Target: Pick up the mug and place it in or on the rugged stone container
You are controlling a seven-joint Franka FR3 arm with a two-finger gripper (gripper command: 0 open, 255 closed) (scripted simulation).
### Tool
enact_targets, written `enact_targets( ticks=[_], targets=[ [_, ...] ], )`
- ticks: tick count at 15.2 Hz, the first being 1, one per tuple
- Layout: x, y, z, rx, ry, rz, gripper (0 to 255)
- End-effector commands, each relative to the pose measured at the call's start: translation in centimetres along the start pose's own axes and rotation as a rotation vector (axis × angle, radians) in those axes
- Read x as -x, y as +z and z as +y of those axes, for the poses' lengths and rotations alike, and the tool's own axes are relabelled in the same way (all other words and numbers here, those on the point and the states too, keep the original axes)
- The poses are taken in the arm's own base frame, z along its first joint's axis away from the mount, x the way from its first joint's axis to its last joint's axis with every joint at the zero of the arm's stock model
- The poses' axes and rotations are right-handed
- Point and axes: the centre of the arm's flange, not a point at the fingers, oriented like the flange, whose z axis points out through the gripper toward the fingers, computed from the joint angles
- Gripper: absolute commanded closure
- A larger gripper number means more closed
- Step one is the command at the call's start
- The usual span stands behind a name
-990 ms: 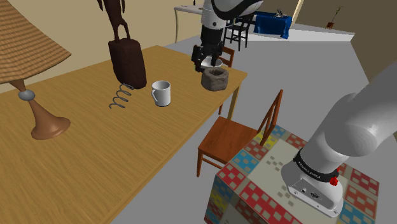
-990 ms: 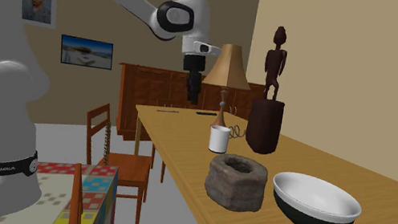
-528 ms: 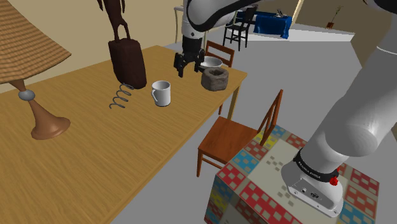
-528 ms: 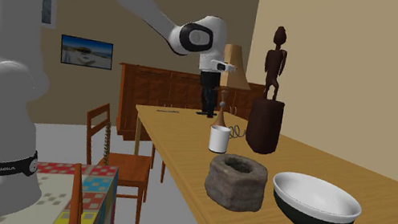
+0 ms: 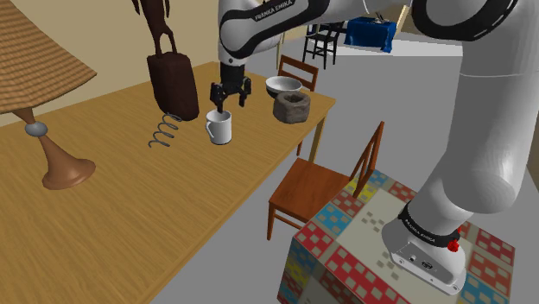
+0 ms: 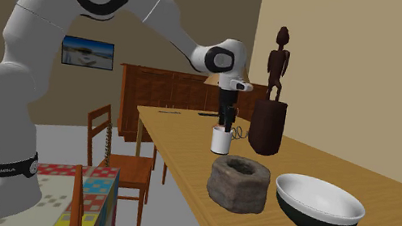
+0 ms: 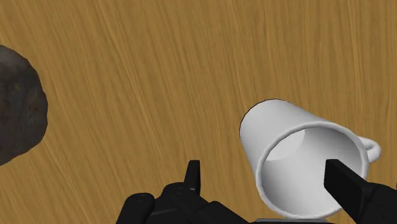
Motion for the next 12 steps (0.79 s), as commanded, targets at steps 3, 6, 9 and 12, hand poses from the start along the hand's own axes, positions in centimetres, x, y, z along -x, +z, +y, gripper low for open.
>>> enact_targets(
  ticks=[3,6,9,12],
  targets=[
    [-0.9,2.3,-0.3,-0.004,0.000,-0.002,0],
    [-0.9,3.9,-0.3,-0.004,0.000,-0.002,0],
    [-0.9,4.7,-0.3,-0.004,0.000,-0.002,0],
    [-0.9,4.7,-0.3,-0.004,0.000,-0.002,0]
  ],
)
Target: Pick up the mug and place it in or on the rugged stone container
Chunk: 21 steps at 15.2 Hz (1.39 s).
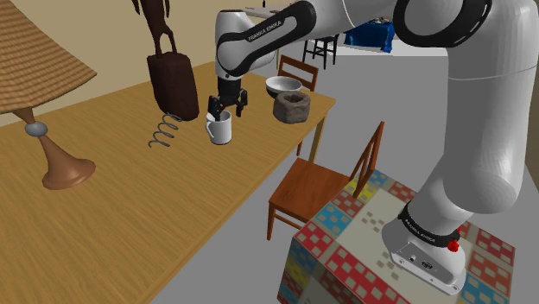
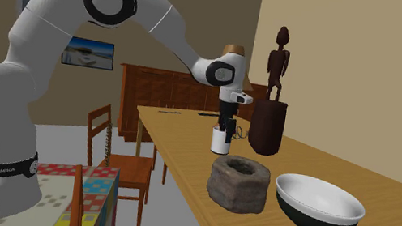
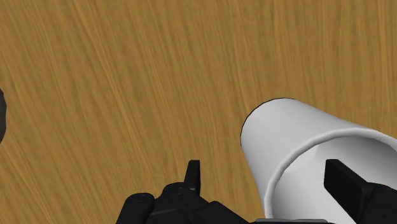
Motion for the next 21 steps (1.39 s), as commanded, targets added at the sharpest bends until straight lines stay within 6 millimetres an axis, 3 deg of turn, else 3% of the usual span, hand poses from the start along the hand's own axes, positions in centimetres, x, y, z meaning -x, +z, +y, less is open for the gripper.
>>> enact_targets(
  ticks=[1,3,4,13,21],
  targets=[
    [0.0,0.0,0.0,0.000,0.000,0.000,0],
    [0.0,0.0,0.0,0.000,0.000,0.000,0],
    [0.0,0.0,0.0,0.000,0.000,0.000,255],
    [0.0,0.0,0.0,0.000,0.000,0.000,255],
    [-0.2,-4.2,-0.3,0.000,0.000,0.000,255]
  ],
)
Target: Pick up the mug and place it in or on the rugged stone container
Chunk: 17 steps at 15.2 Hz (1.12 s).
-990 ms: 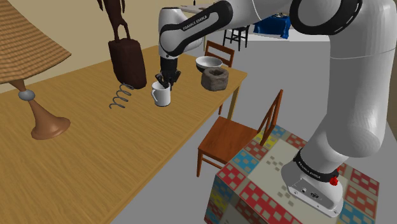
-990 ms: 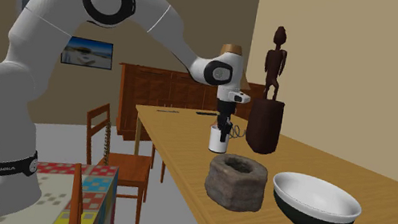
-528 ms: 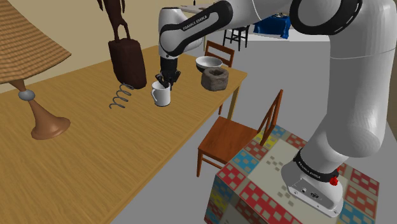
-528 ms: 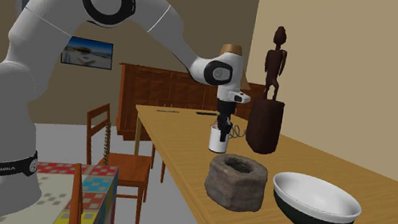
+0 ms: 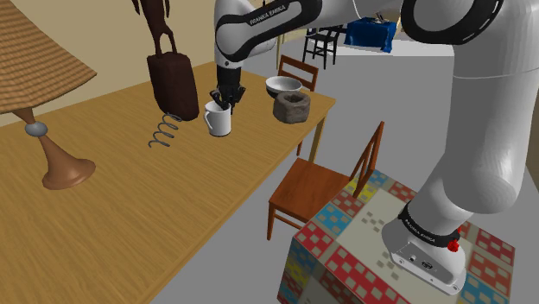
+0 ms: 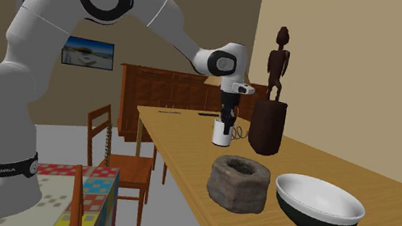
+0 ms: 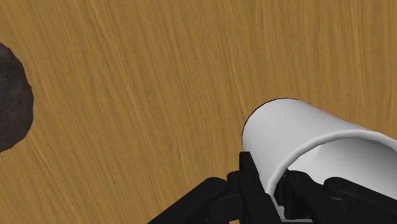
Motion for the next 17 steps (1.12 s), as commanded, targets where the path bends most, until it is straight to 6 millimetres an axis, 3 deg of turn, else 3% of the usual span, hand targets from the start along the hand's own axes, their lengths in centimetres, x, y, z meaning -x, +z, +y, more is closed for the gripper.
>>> enact_targets(
  ticks=[1,17],
  targets=[
    [-0.1,-1.1,-0.1,0.000,0.000,0.000,255],
    [-0.5,-9.5,-0.7,0.000,0.000,0.000,255]
  ],
)
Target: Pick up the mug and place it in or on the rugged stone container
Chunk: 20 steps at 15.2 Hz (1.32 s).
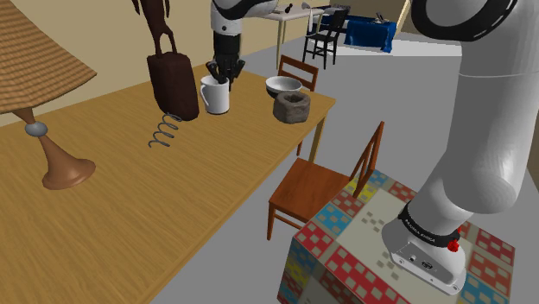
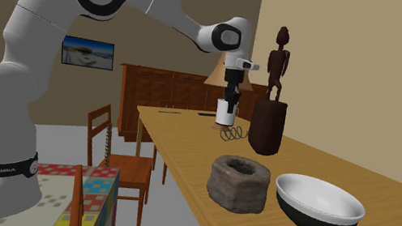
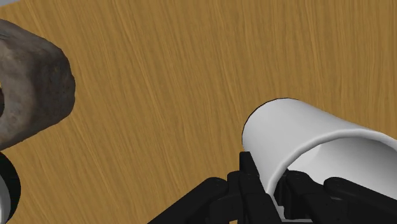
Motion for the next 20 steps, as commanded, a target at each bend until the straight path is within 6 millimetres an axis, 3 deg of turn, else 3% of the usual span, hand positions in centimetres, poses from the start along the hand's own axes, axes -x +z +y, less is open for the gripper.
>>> enact_targets(
  ticks=[1,8,20],
  targets=[
    [0.0,-1.1,0.0,0.000,0.000,0.000,255],
    [-0.1,-4.5,-0.2,0.000,0.000,0.000,255],
    [2.4,-6.8,15.2,0.000,0.000,0.000,255]
  ],
)
